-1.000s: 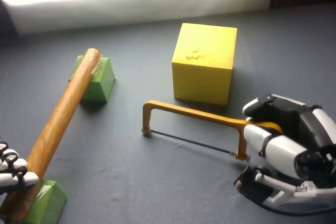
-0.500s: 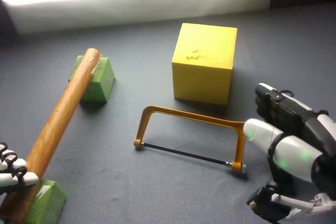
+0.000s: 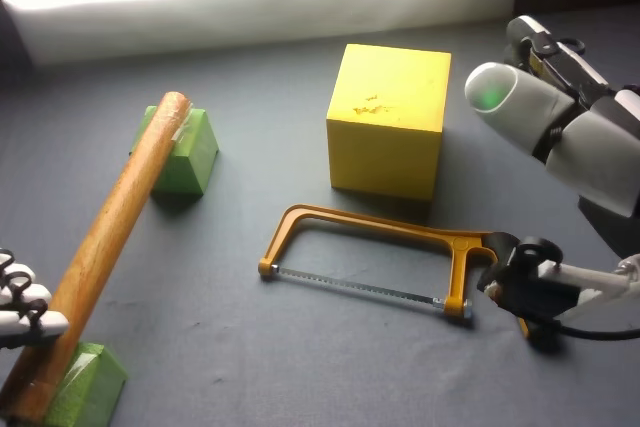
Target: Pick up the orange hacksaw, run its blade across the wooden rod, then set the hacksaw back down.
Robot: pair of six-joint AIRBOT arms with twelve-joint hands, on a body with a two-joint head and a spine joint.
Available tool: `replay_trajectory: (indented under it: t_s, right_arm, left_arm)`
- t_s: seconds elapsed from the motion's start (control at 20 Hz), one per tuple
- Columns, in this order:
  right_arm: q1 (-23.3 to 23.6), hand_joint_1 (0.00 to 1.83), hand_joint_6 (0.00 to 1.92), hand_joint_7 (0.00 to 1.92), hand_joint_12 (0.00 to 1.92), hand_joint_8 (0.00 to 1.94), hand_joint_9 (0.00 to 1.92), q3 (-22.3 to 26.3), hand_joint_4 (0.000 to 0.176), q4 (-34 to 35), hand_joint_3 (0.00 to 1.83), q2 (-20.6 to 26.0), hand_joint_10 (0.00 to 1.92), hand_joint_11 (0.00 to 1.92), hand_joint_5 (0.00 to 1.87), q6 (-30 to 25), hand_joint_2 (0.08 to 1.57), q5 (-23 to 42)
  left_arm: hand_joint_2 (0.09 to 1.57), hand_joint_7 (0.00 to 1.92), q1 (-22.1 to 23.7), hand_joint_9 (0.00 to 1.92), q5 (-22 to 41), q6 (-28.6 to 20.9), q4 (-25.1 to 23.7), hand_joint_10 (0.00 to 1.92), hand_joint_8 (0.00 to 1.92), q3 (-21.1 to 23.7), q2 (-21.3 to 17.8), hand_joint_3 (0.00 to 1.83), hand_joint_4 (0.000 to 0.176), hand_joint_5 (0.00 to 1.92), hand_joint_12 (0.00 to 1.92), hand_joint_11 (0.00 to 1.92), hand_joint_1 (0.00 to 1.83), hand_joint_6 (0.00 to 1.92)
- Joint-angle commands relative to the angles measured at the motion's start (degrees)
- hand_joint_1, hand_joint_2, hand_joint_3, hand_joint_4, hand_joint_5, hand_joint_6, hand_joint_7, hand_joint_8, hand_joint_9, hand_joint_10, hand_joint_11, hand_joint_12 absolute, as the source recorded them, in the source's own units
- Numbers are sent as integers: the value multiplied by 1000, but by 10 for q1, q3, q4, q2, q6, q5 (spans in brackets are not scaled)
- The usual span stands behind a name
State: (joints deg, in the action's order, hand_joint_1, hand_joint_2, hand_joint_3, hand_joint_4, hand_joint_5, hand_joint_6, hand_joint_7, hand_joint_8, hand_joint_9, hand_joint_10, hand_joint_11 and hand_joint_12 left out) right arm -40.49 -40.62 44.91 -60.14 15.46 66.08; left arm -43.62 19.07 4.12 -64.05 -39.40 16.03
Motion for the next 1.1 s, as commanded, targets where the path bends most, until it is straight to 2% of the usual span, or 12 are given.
replay_trajectory:
  t_s: [0.0, 0.1, 0.3, 0.35, 0.4, 0.45, 0.5, 0.55, 0.6, 0.7, 0.8, 1.05]
  right_arm:
    - [16, 468, 0, 0, 0, 0, 0, 4, 5, -56, 0, 15, 0, 0, 0, 0, 964, 39]
    - [36, 444, 0, 0, 5, 0, 0, 0, 0, -109, 8, 34, 0, 10, 0, 2, 1003, 6]
    - [79, 372, 16, 237, 856, 16, 213, -50, 0, -330, 2, 64, 26, 0, 194, -29, 1059, -72]
    - [81, 388, 27, 445, 1256, 20, 467, -62, 0, -381, 1, 66, 74, 86, 401, -30, 1068, -72]
    - [81, 388, 27, 445, 1256, 20, 467, -77, 0, -438, 1, 66, 74, 86, 401, -41, 1068, -72]
    - [81, 397, 48, 630, 1499, 41, 612, -93, 0, -498, 0, 65, 272, 265, 571, -59, 1094, -73]
    - [86, 391, 237, 815, 1721, 274, 622, -122, 0, -597, 0, 61, 904, 492, 745, -91, 1128, -74]
    - [93, 402, 935, 818, 1881, 1177, 774, -138, 0, -661, 4, 58, 1564, 808, 756, -106, 1160, -74]
    - [109, 370, 1364, 838, 1913, 1621, 873, -165, 0, -748, 6, 48, 1835, 985, 745, -129, 1188, -71]
    - [142, 426, 1880, 954, 1921, 1928, 1136, -215, 0, -885, 3, 28, 1918, 1282, 698, -188, 1203, -44]
    - [173, 335, 1921, 1160, 1921, 1941, 1354, -256, 0, -993, 9, 14, 1921, 1535, 985, -187, 1267, 11]
    - [222, 267, 1921, 1380, 1921, 1941, 1510, -280, 0, -1038, 10, 7, 1921, 1663, 1192, -126, 1329, 44]
  left_arm:
    - [1189, 84, 7, 65, 34, 16, 24, 3, 1, -7, -1, 0, 2, 92, 266, 0, 0, 3]
    - [1195, 91, 13, 73, 63, 38, 69, 4, 2, -17, 2, 2, 28, 107, 243, 0, 0, 6]
    - [1223, 166, 15, 186, 211, 69, 99, 4, 2, -54, 17, 0, 46, 157, 505, 0, 0, 1]
    - [1241, 203, 16, 255, 231, 78, 104, 9, 3, -55, 18, 1, 36, 238, 700, 0, 36, 7]
    - [1241, 203, 16, 255, 254, 84, 117, 9, 3, -55, 18, 1, 36, 238, 700, 0, 36, 7]
    - [1236, 383, 16, 438, 274, 88, 127, 44, 16, -55, 20, 1, 7, 371, 837, 64, 148, 14]
    - [1245, 606, 15, 686, 316, 97, 131, 137, 84, -56, 25, 2, 0, 571, 971, 285, 225, 76]
    - [1246, 824, 15, 839, 337, 98, 129, 351, 128, -57, 28, 0, 0, 791, 1147, 502, 343, 131]
    - [1238, 951, 15, 845, 364, 101, 129, 646, 175, -59, 30, 0, 0, 931, 1281, 605, 428, 202]
    - [1291, 860, 16, 763, 399, 101, 129, 1409, 1057, -63, 32, 3, 0, 668, 1730, 648, 451, 1197]
    - [1310, 821, 16, 803, 414, 101, 130, 1882, 1821, -66, 33, 1, 0, 698, 1917, 779, 503, 1841]
    - [1299, 1246, 15, 1224, 425, 101, 123, 1921, 1921, -70, 33, 0, 0, 1218, 1921, 1211, 542, 1921]
